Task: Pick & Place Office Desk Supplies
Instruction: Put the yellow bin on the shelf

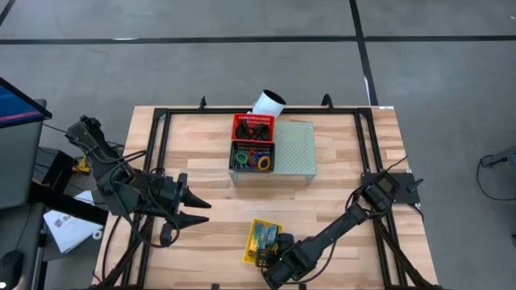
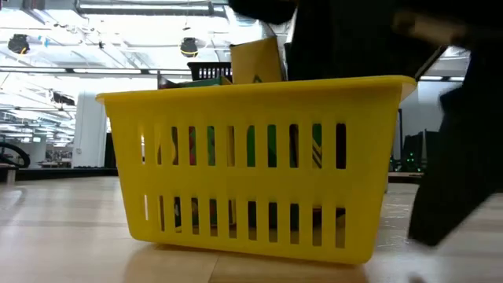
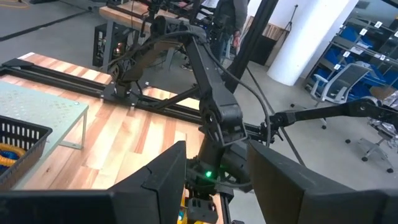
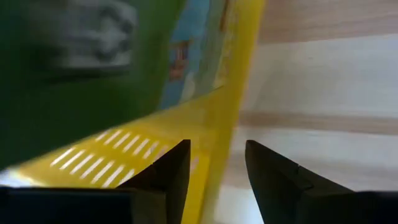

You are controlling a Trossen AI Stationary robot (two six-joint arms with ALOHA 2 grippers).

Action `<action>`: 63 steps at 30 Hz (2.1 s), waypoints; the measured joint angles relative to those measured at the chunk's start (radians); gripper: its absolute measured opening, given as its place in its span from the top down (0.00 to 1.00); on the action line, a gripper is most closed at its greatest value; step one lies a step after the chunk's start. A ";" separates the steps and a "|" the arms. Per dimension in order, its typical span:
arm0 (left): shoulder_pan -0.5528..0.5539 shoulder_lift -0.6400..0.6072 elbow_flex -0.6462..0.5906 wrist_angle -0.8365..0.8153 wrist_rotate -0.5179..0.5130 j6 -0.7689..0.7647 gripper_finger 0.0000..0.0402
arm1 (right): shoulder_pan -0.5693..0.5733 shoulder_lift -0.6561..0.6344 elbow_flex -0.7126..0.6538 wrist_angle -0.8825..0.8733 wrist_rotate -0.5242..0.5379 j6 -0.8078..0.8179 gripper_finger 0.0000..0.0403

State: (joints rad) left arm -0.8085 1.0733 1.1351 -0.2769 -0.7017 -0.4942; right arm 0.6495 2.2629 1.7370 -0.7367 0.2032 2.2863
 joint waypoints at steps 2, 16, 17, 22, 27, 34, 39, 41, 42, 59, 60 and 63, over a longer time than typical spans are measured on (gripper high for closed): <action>0.000 0.000 0.000 0.000 0.000 -0.001 0.59 | 0.000 0.004 -0.002 -0.013 0.004 0.001 0.65; 0.000 0.000 0.000 -0.001 -0.015 -0.001 0.59 | 0.012 -0.008 0.000 -0.100 0.081 0.021 0.99; 0.000 0.000 0.000 -0.001 -0.017 0.000 0.59 | 0.012 -0.009 0.014 -0.145 0.083 0.025 0.99; 0.000 0.000 0.000 -0.007 -0.032 0.000 0.59 | 0.015 -0.034 0.136 -0.392 0.102 0.022 1.00; 0.002 0.000 0.000 -0.013 -0.036 0.000 0.59 | 0.024 -0.054 0.247 -0.538 0.121 0.008 1.00; 0.003 0.000 0.000 -0.014 -0.054 0.000 0.59 | 0.065 -0.162 0.320 -0.669 0.162 0.007 1.00; 0.003 0.000 0.000 -0.014 -0.058 0.000 0.59 | 0.106 -0.274 0.321 -0.800 0.137 0.009 1.00; 0.003 0.000 0.000 -0.014 -0.060 0.000 0.59 | 0.111 -0.324 0.313 -0.830 0.131 0.006 1.00; 0.003 0.000 0.000 -0.014 -0.060 0.000 0.59 | 0.105 -0.358 0.289 -0.824 0.137 -0.004 1.00; 0.003 0.000 0.000 0.003 -0.166 0.001 0.59 | -0.258 -0.939 -0.208 -0.830 0.173 -0.341 1.00; 0.003 0.000 0.000 0.002 -0.168 0.001 0.59 | -0.296 -0.955 -0.217 -0.828 0.161 -0.384 1.00; 0.003 0.000 0.000 0.003 -0.192 0.015 0.59 | -0.403 -0.970 -0.229 -0.808 0.129 -0.514 1.00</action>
State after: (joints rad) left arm -0.8055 1.0733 1.1351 -0.2737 -0.8934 -0.4797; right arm 0.2460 1.2932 1.5078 -1.5451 0.3319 1.7722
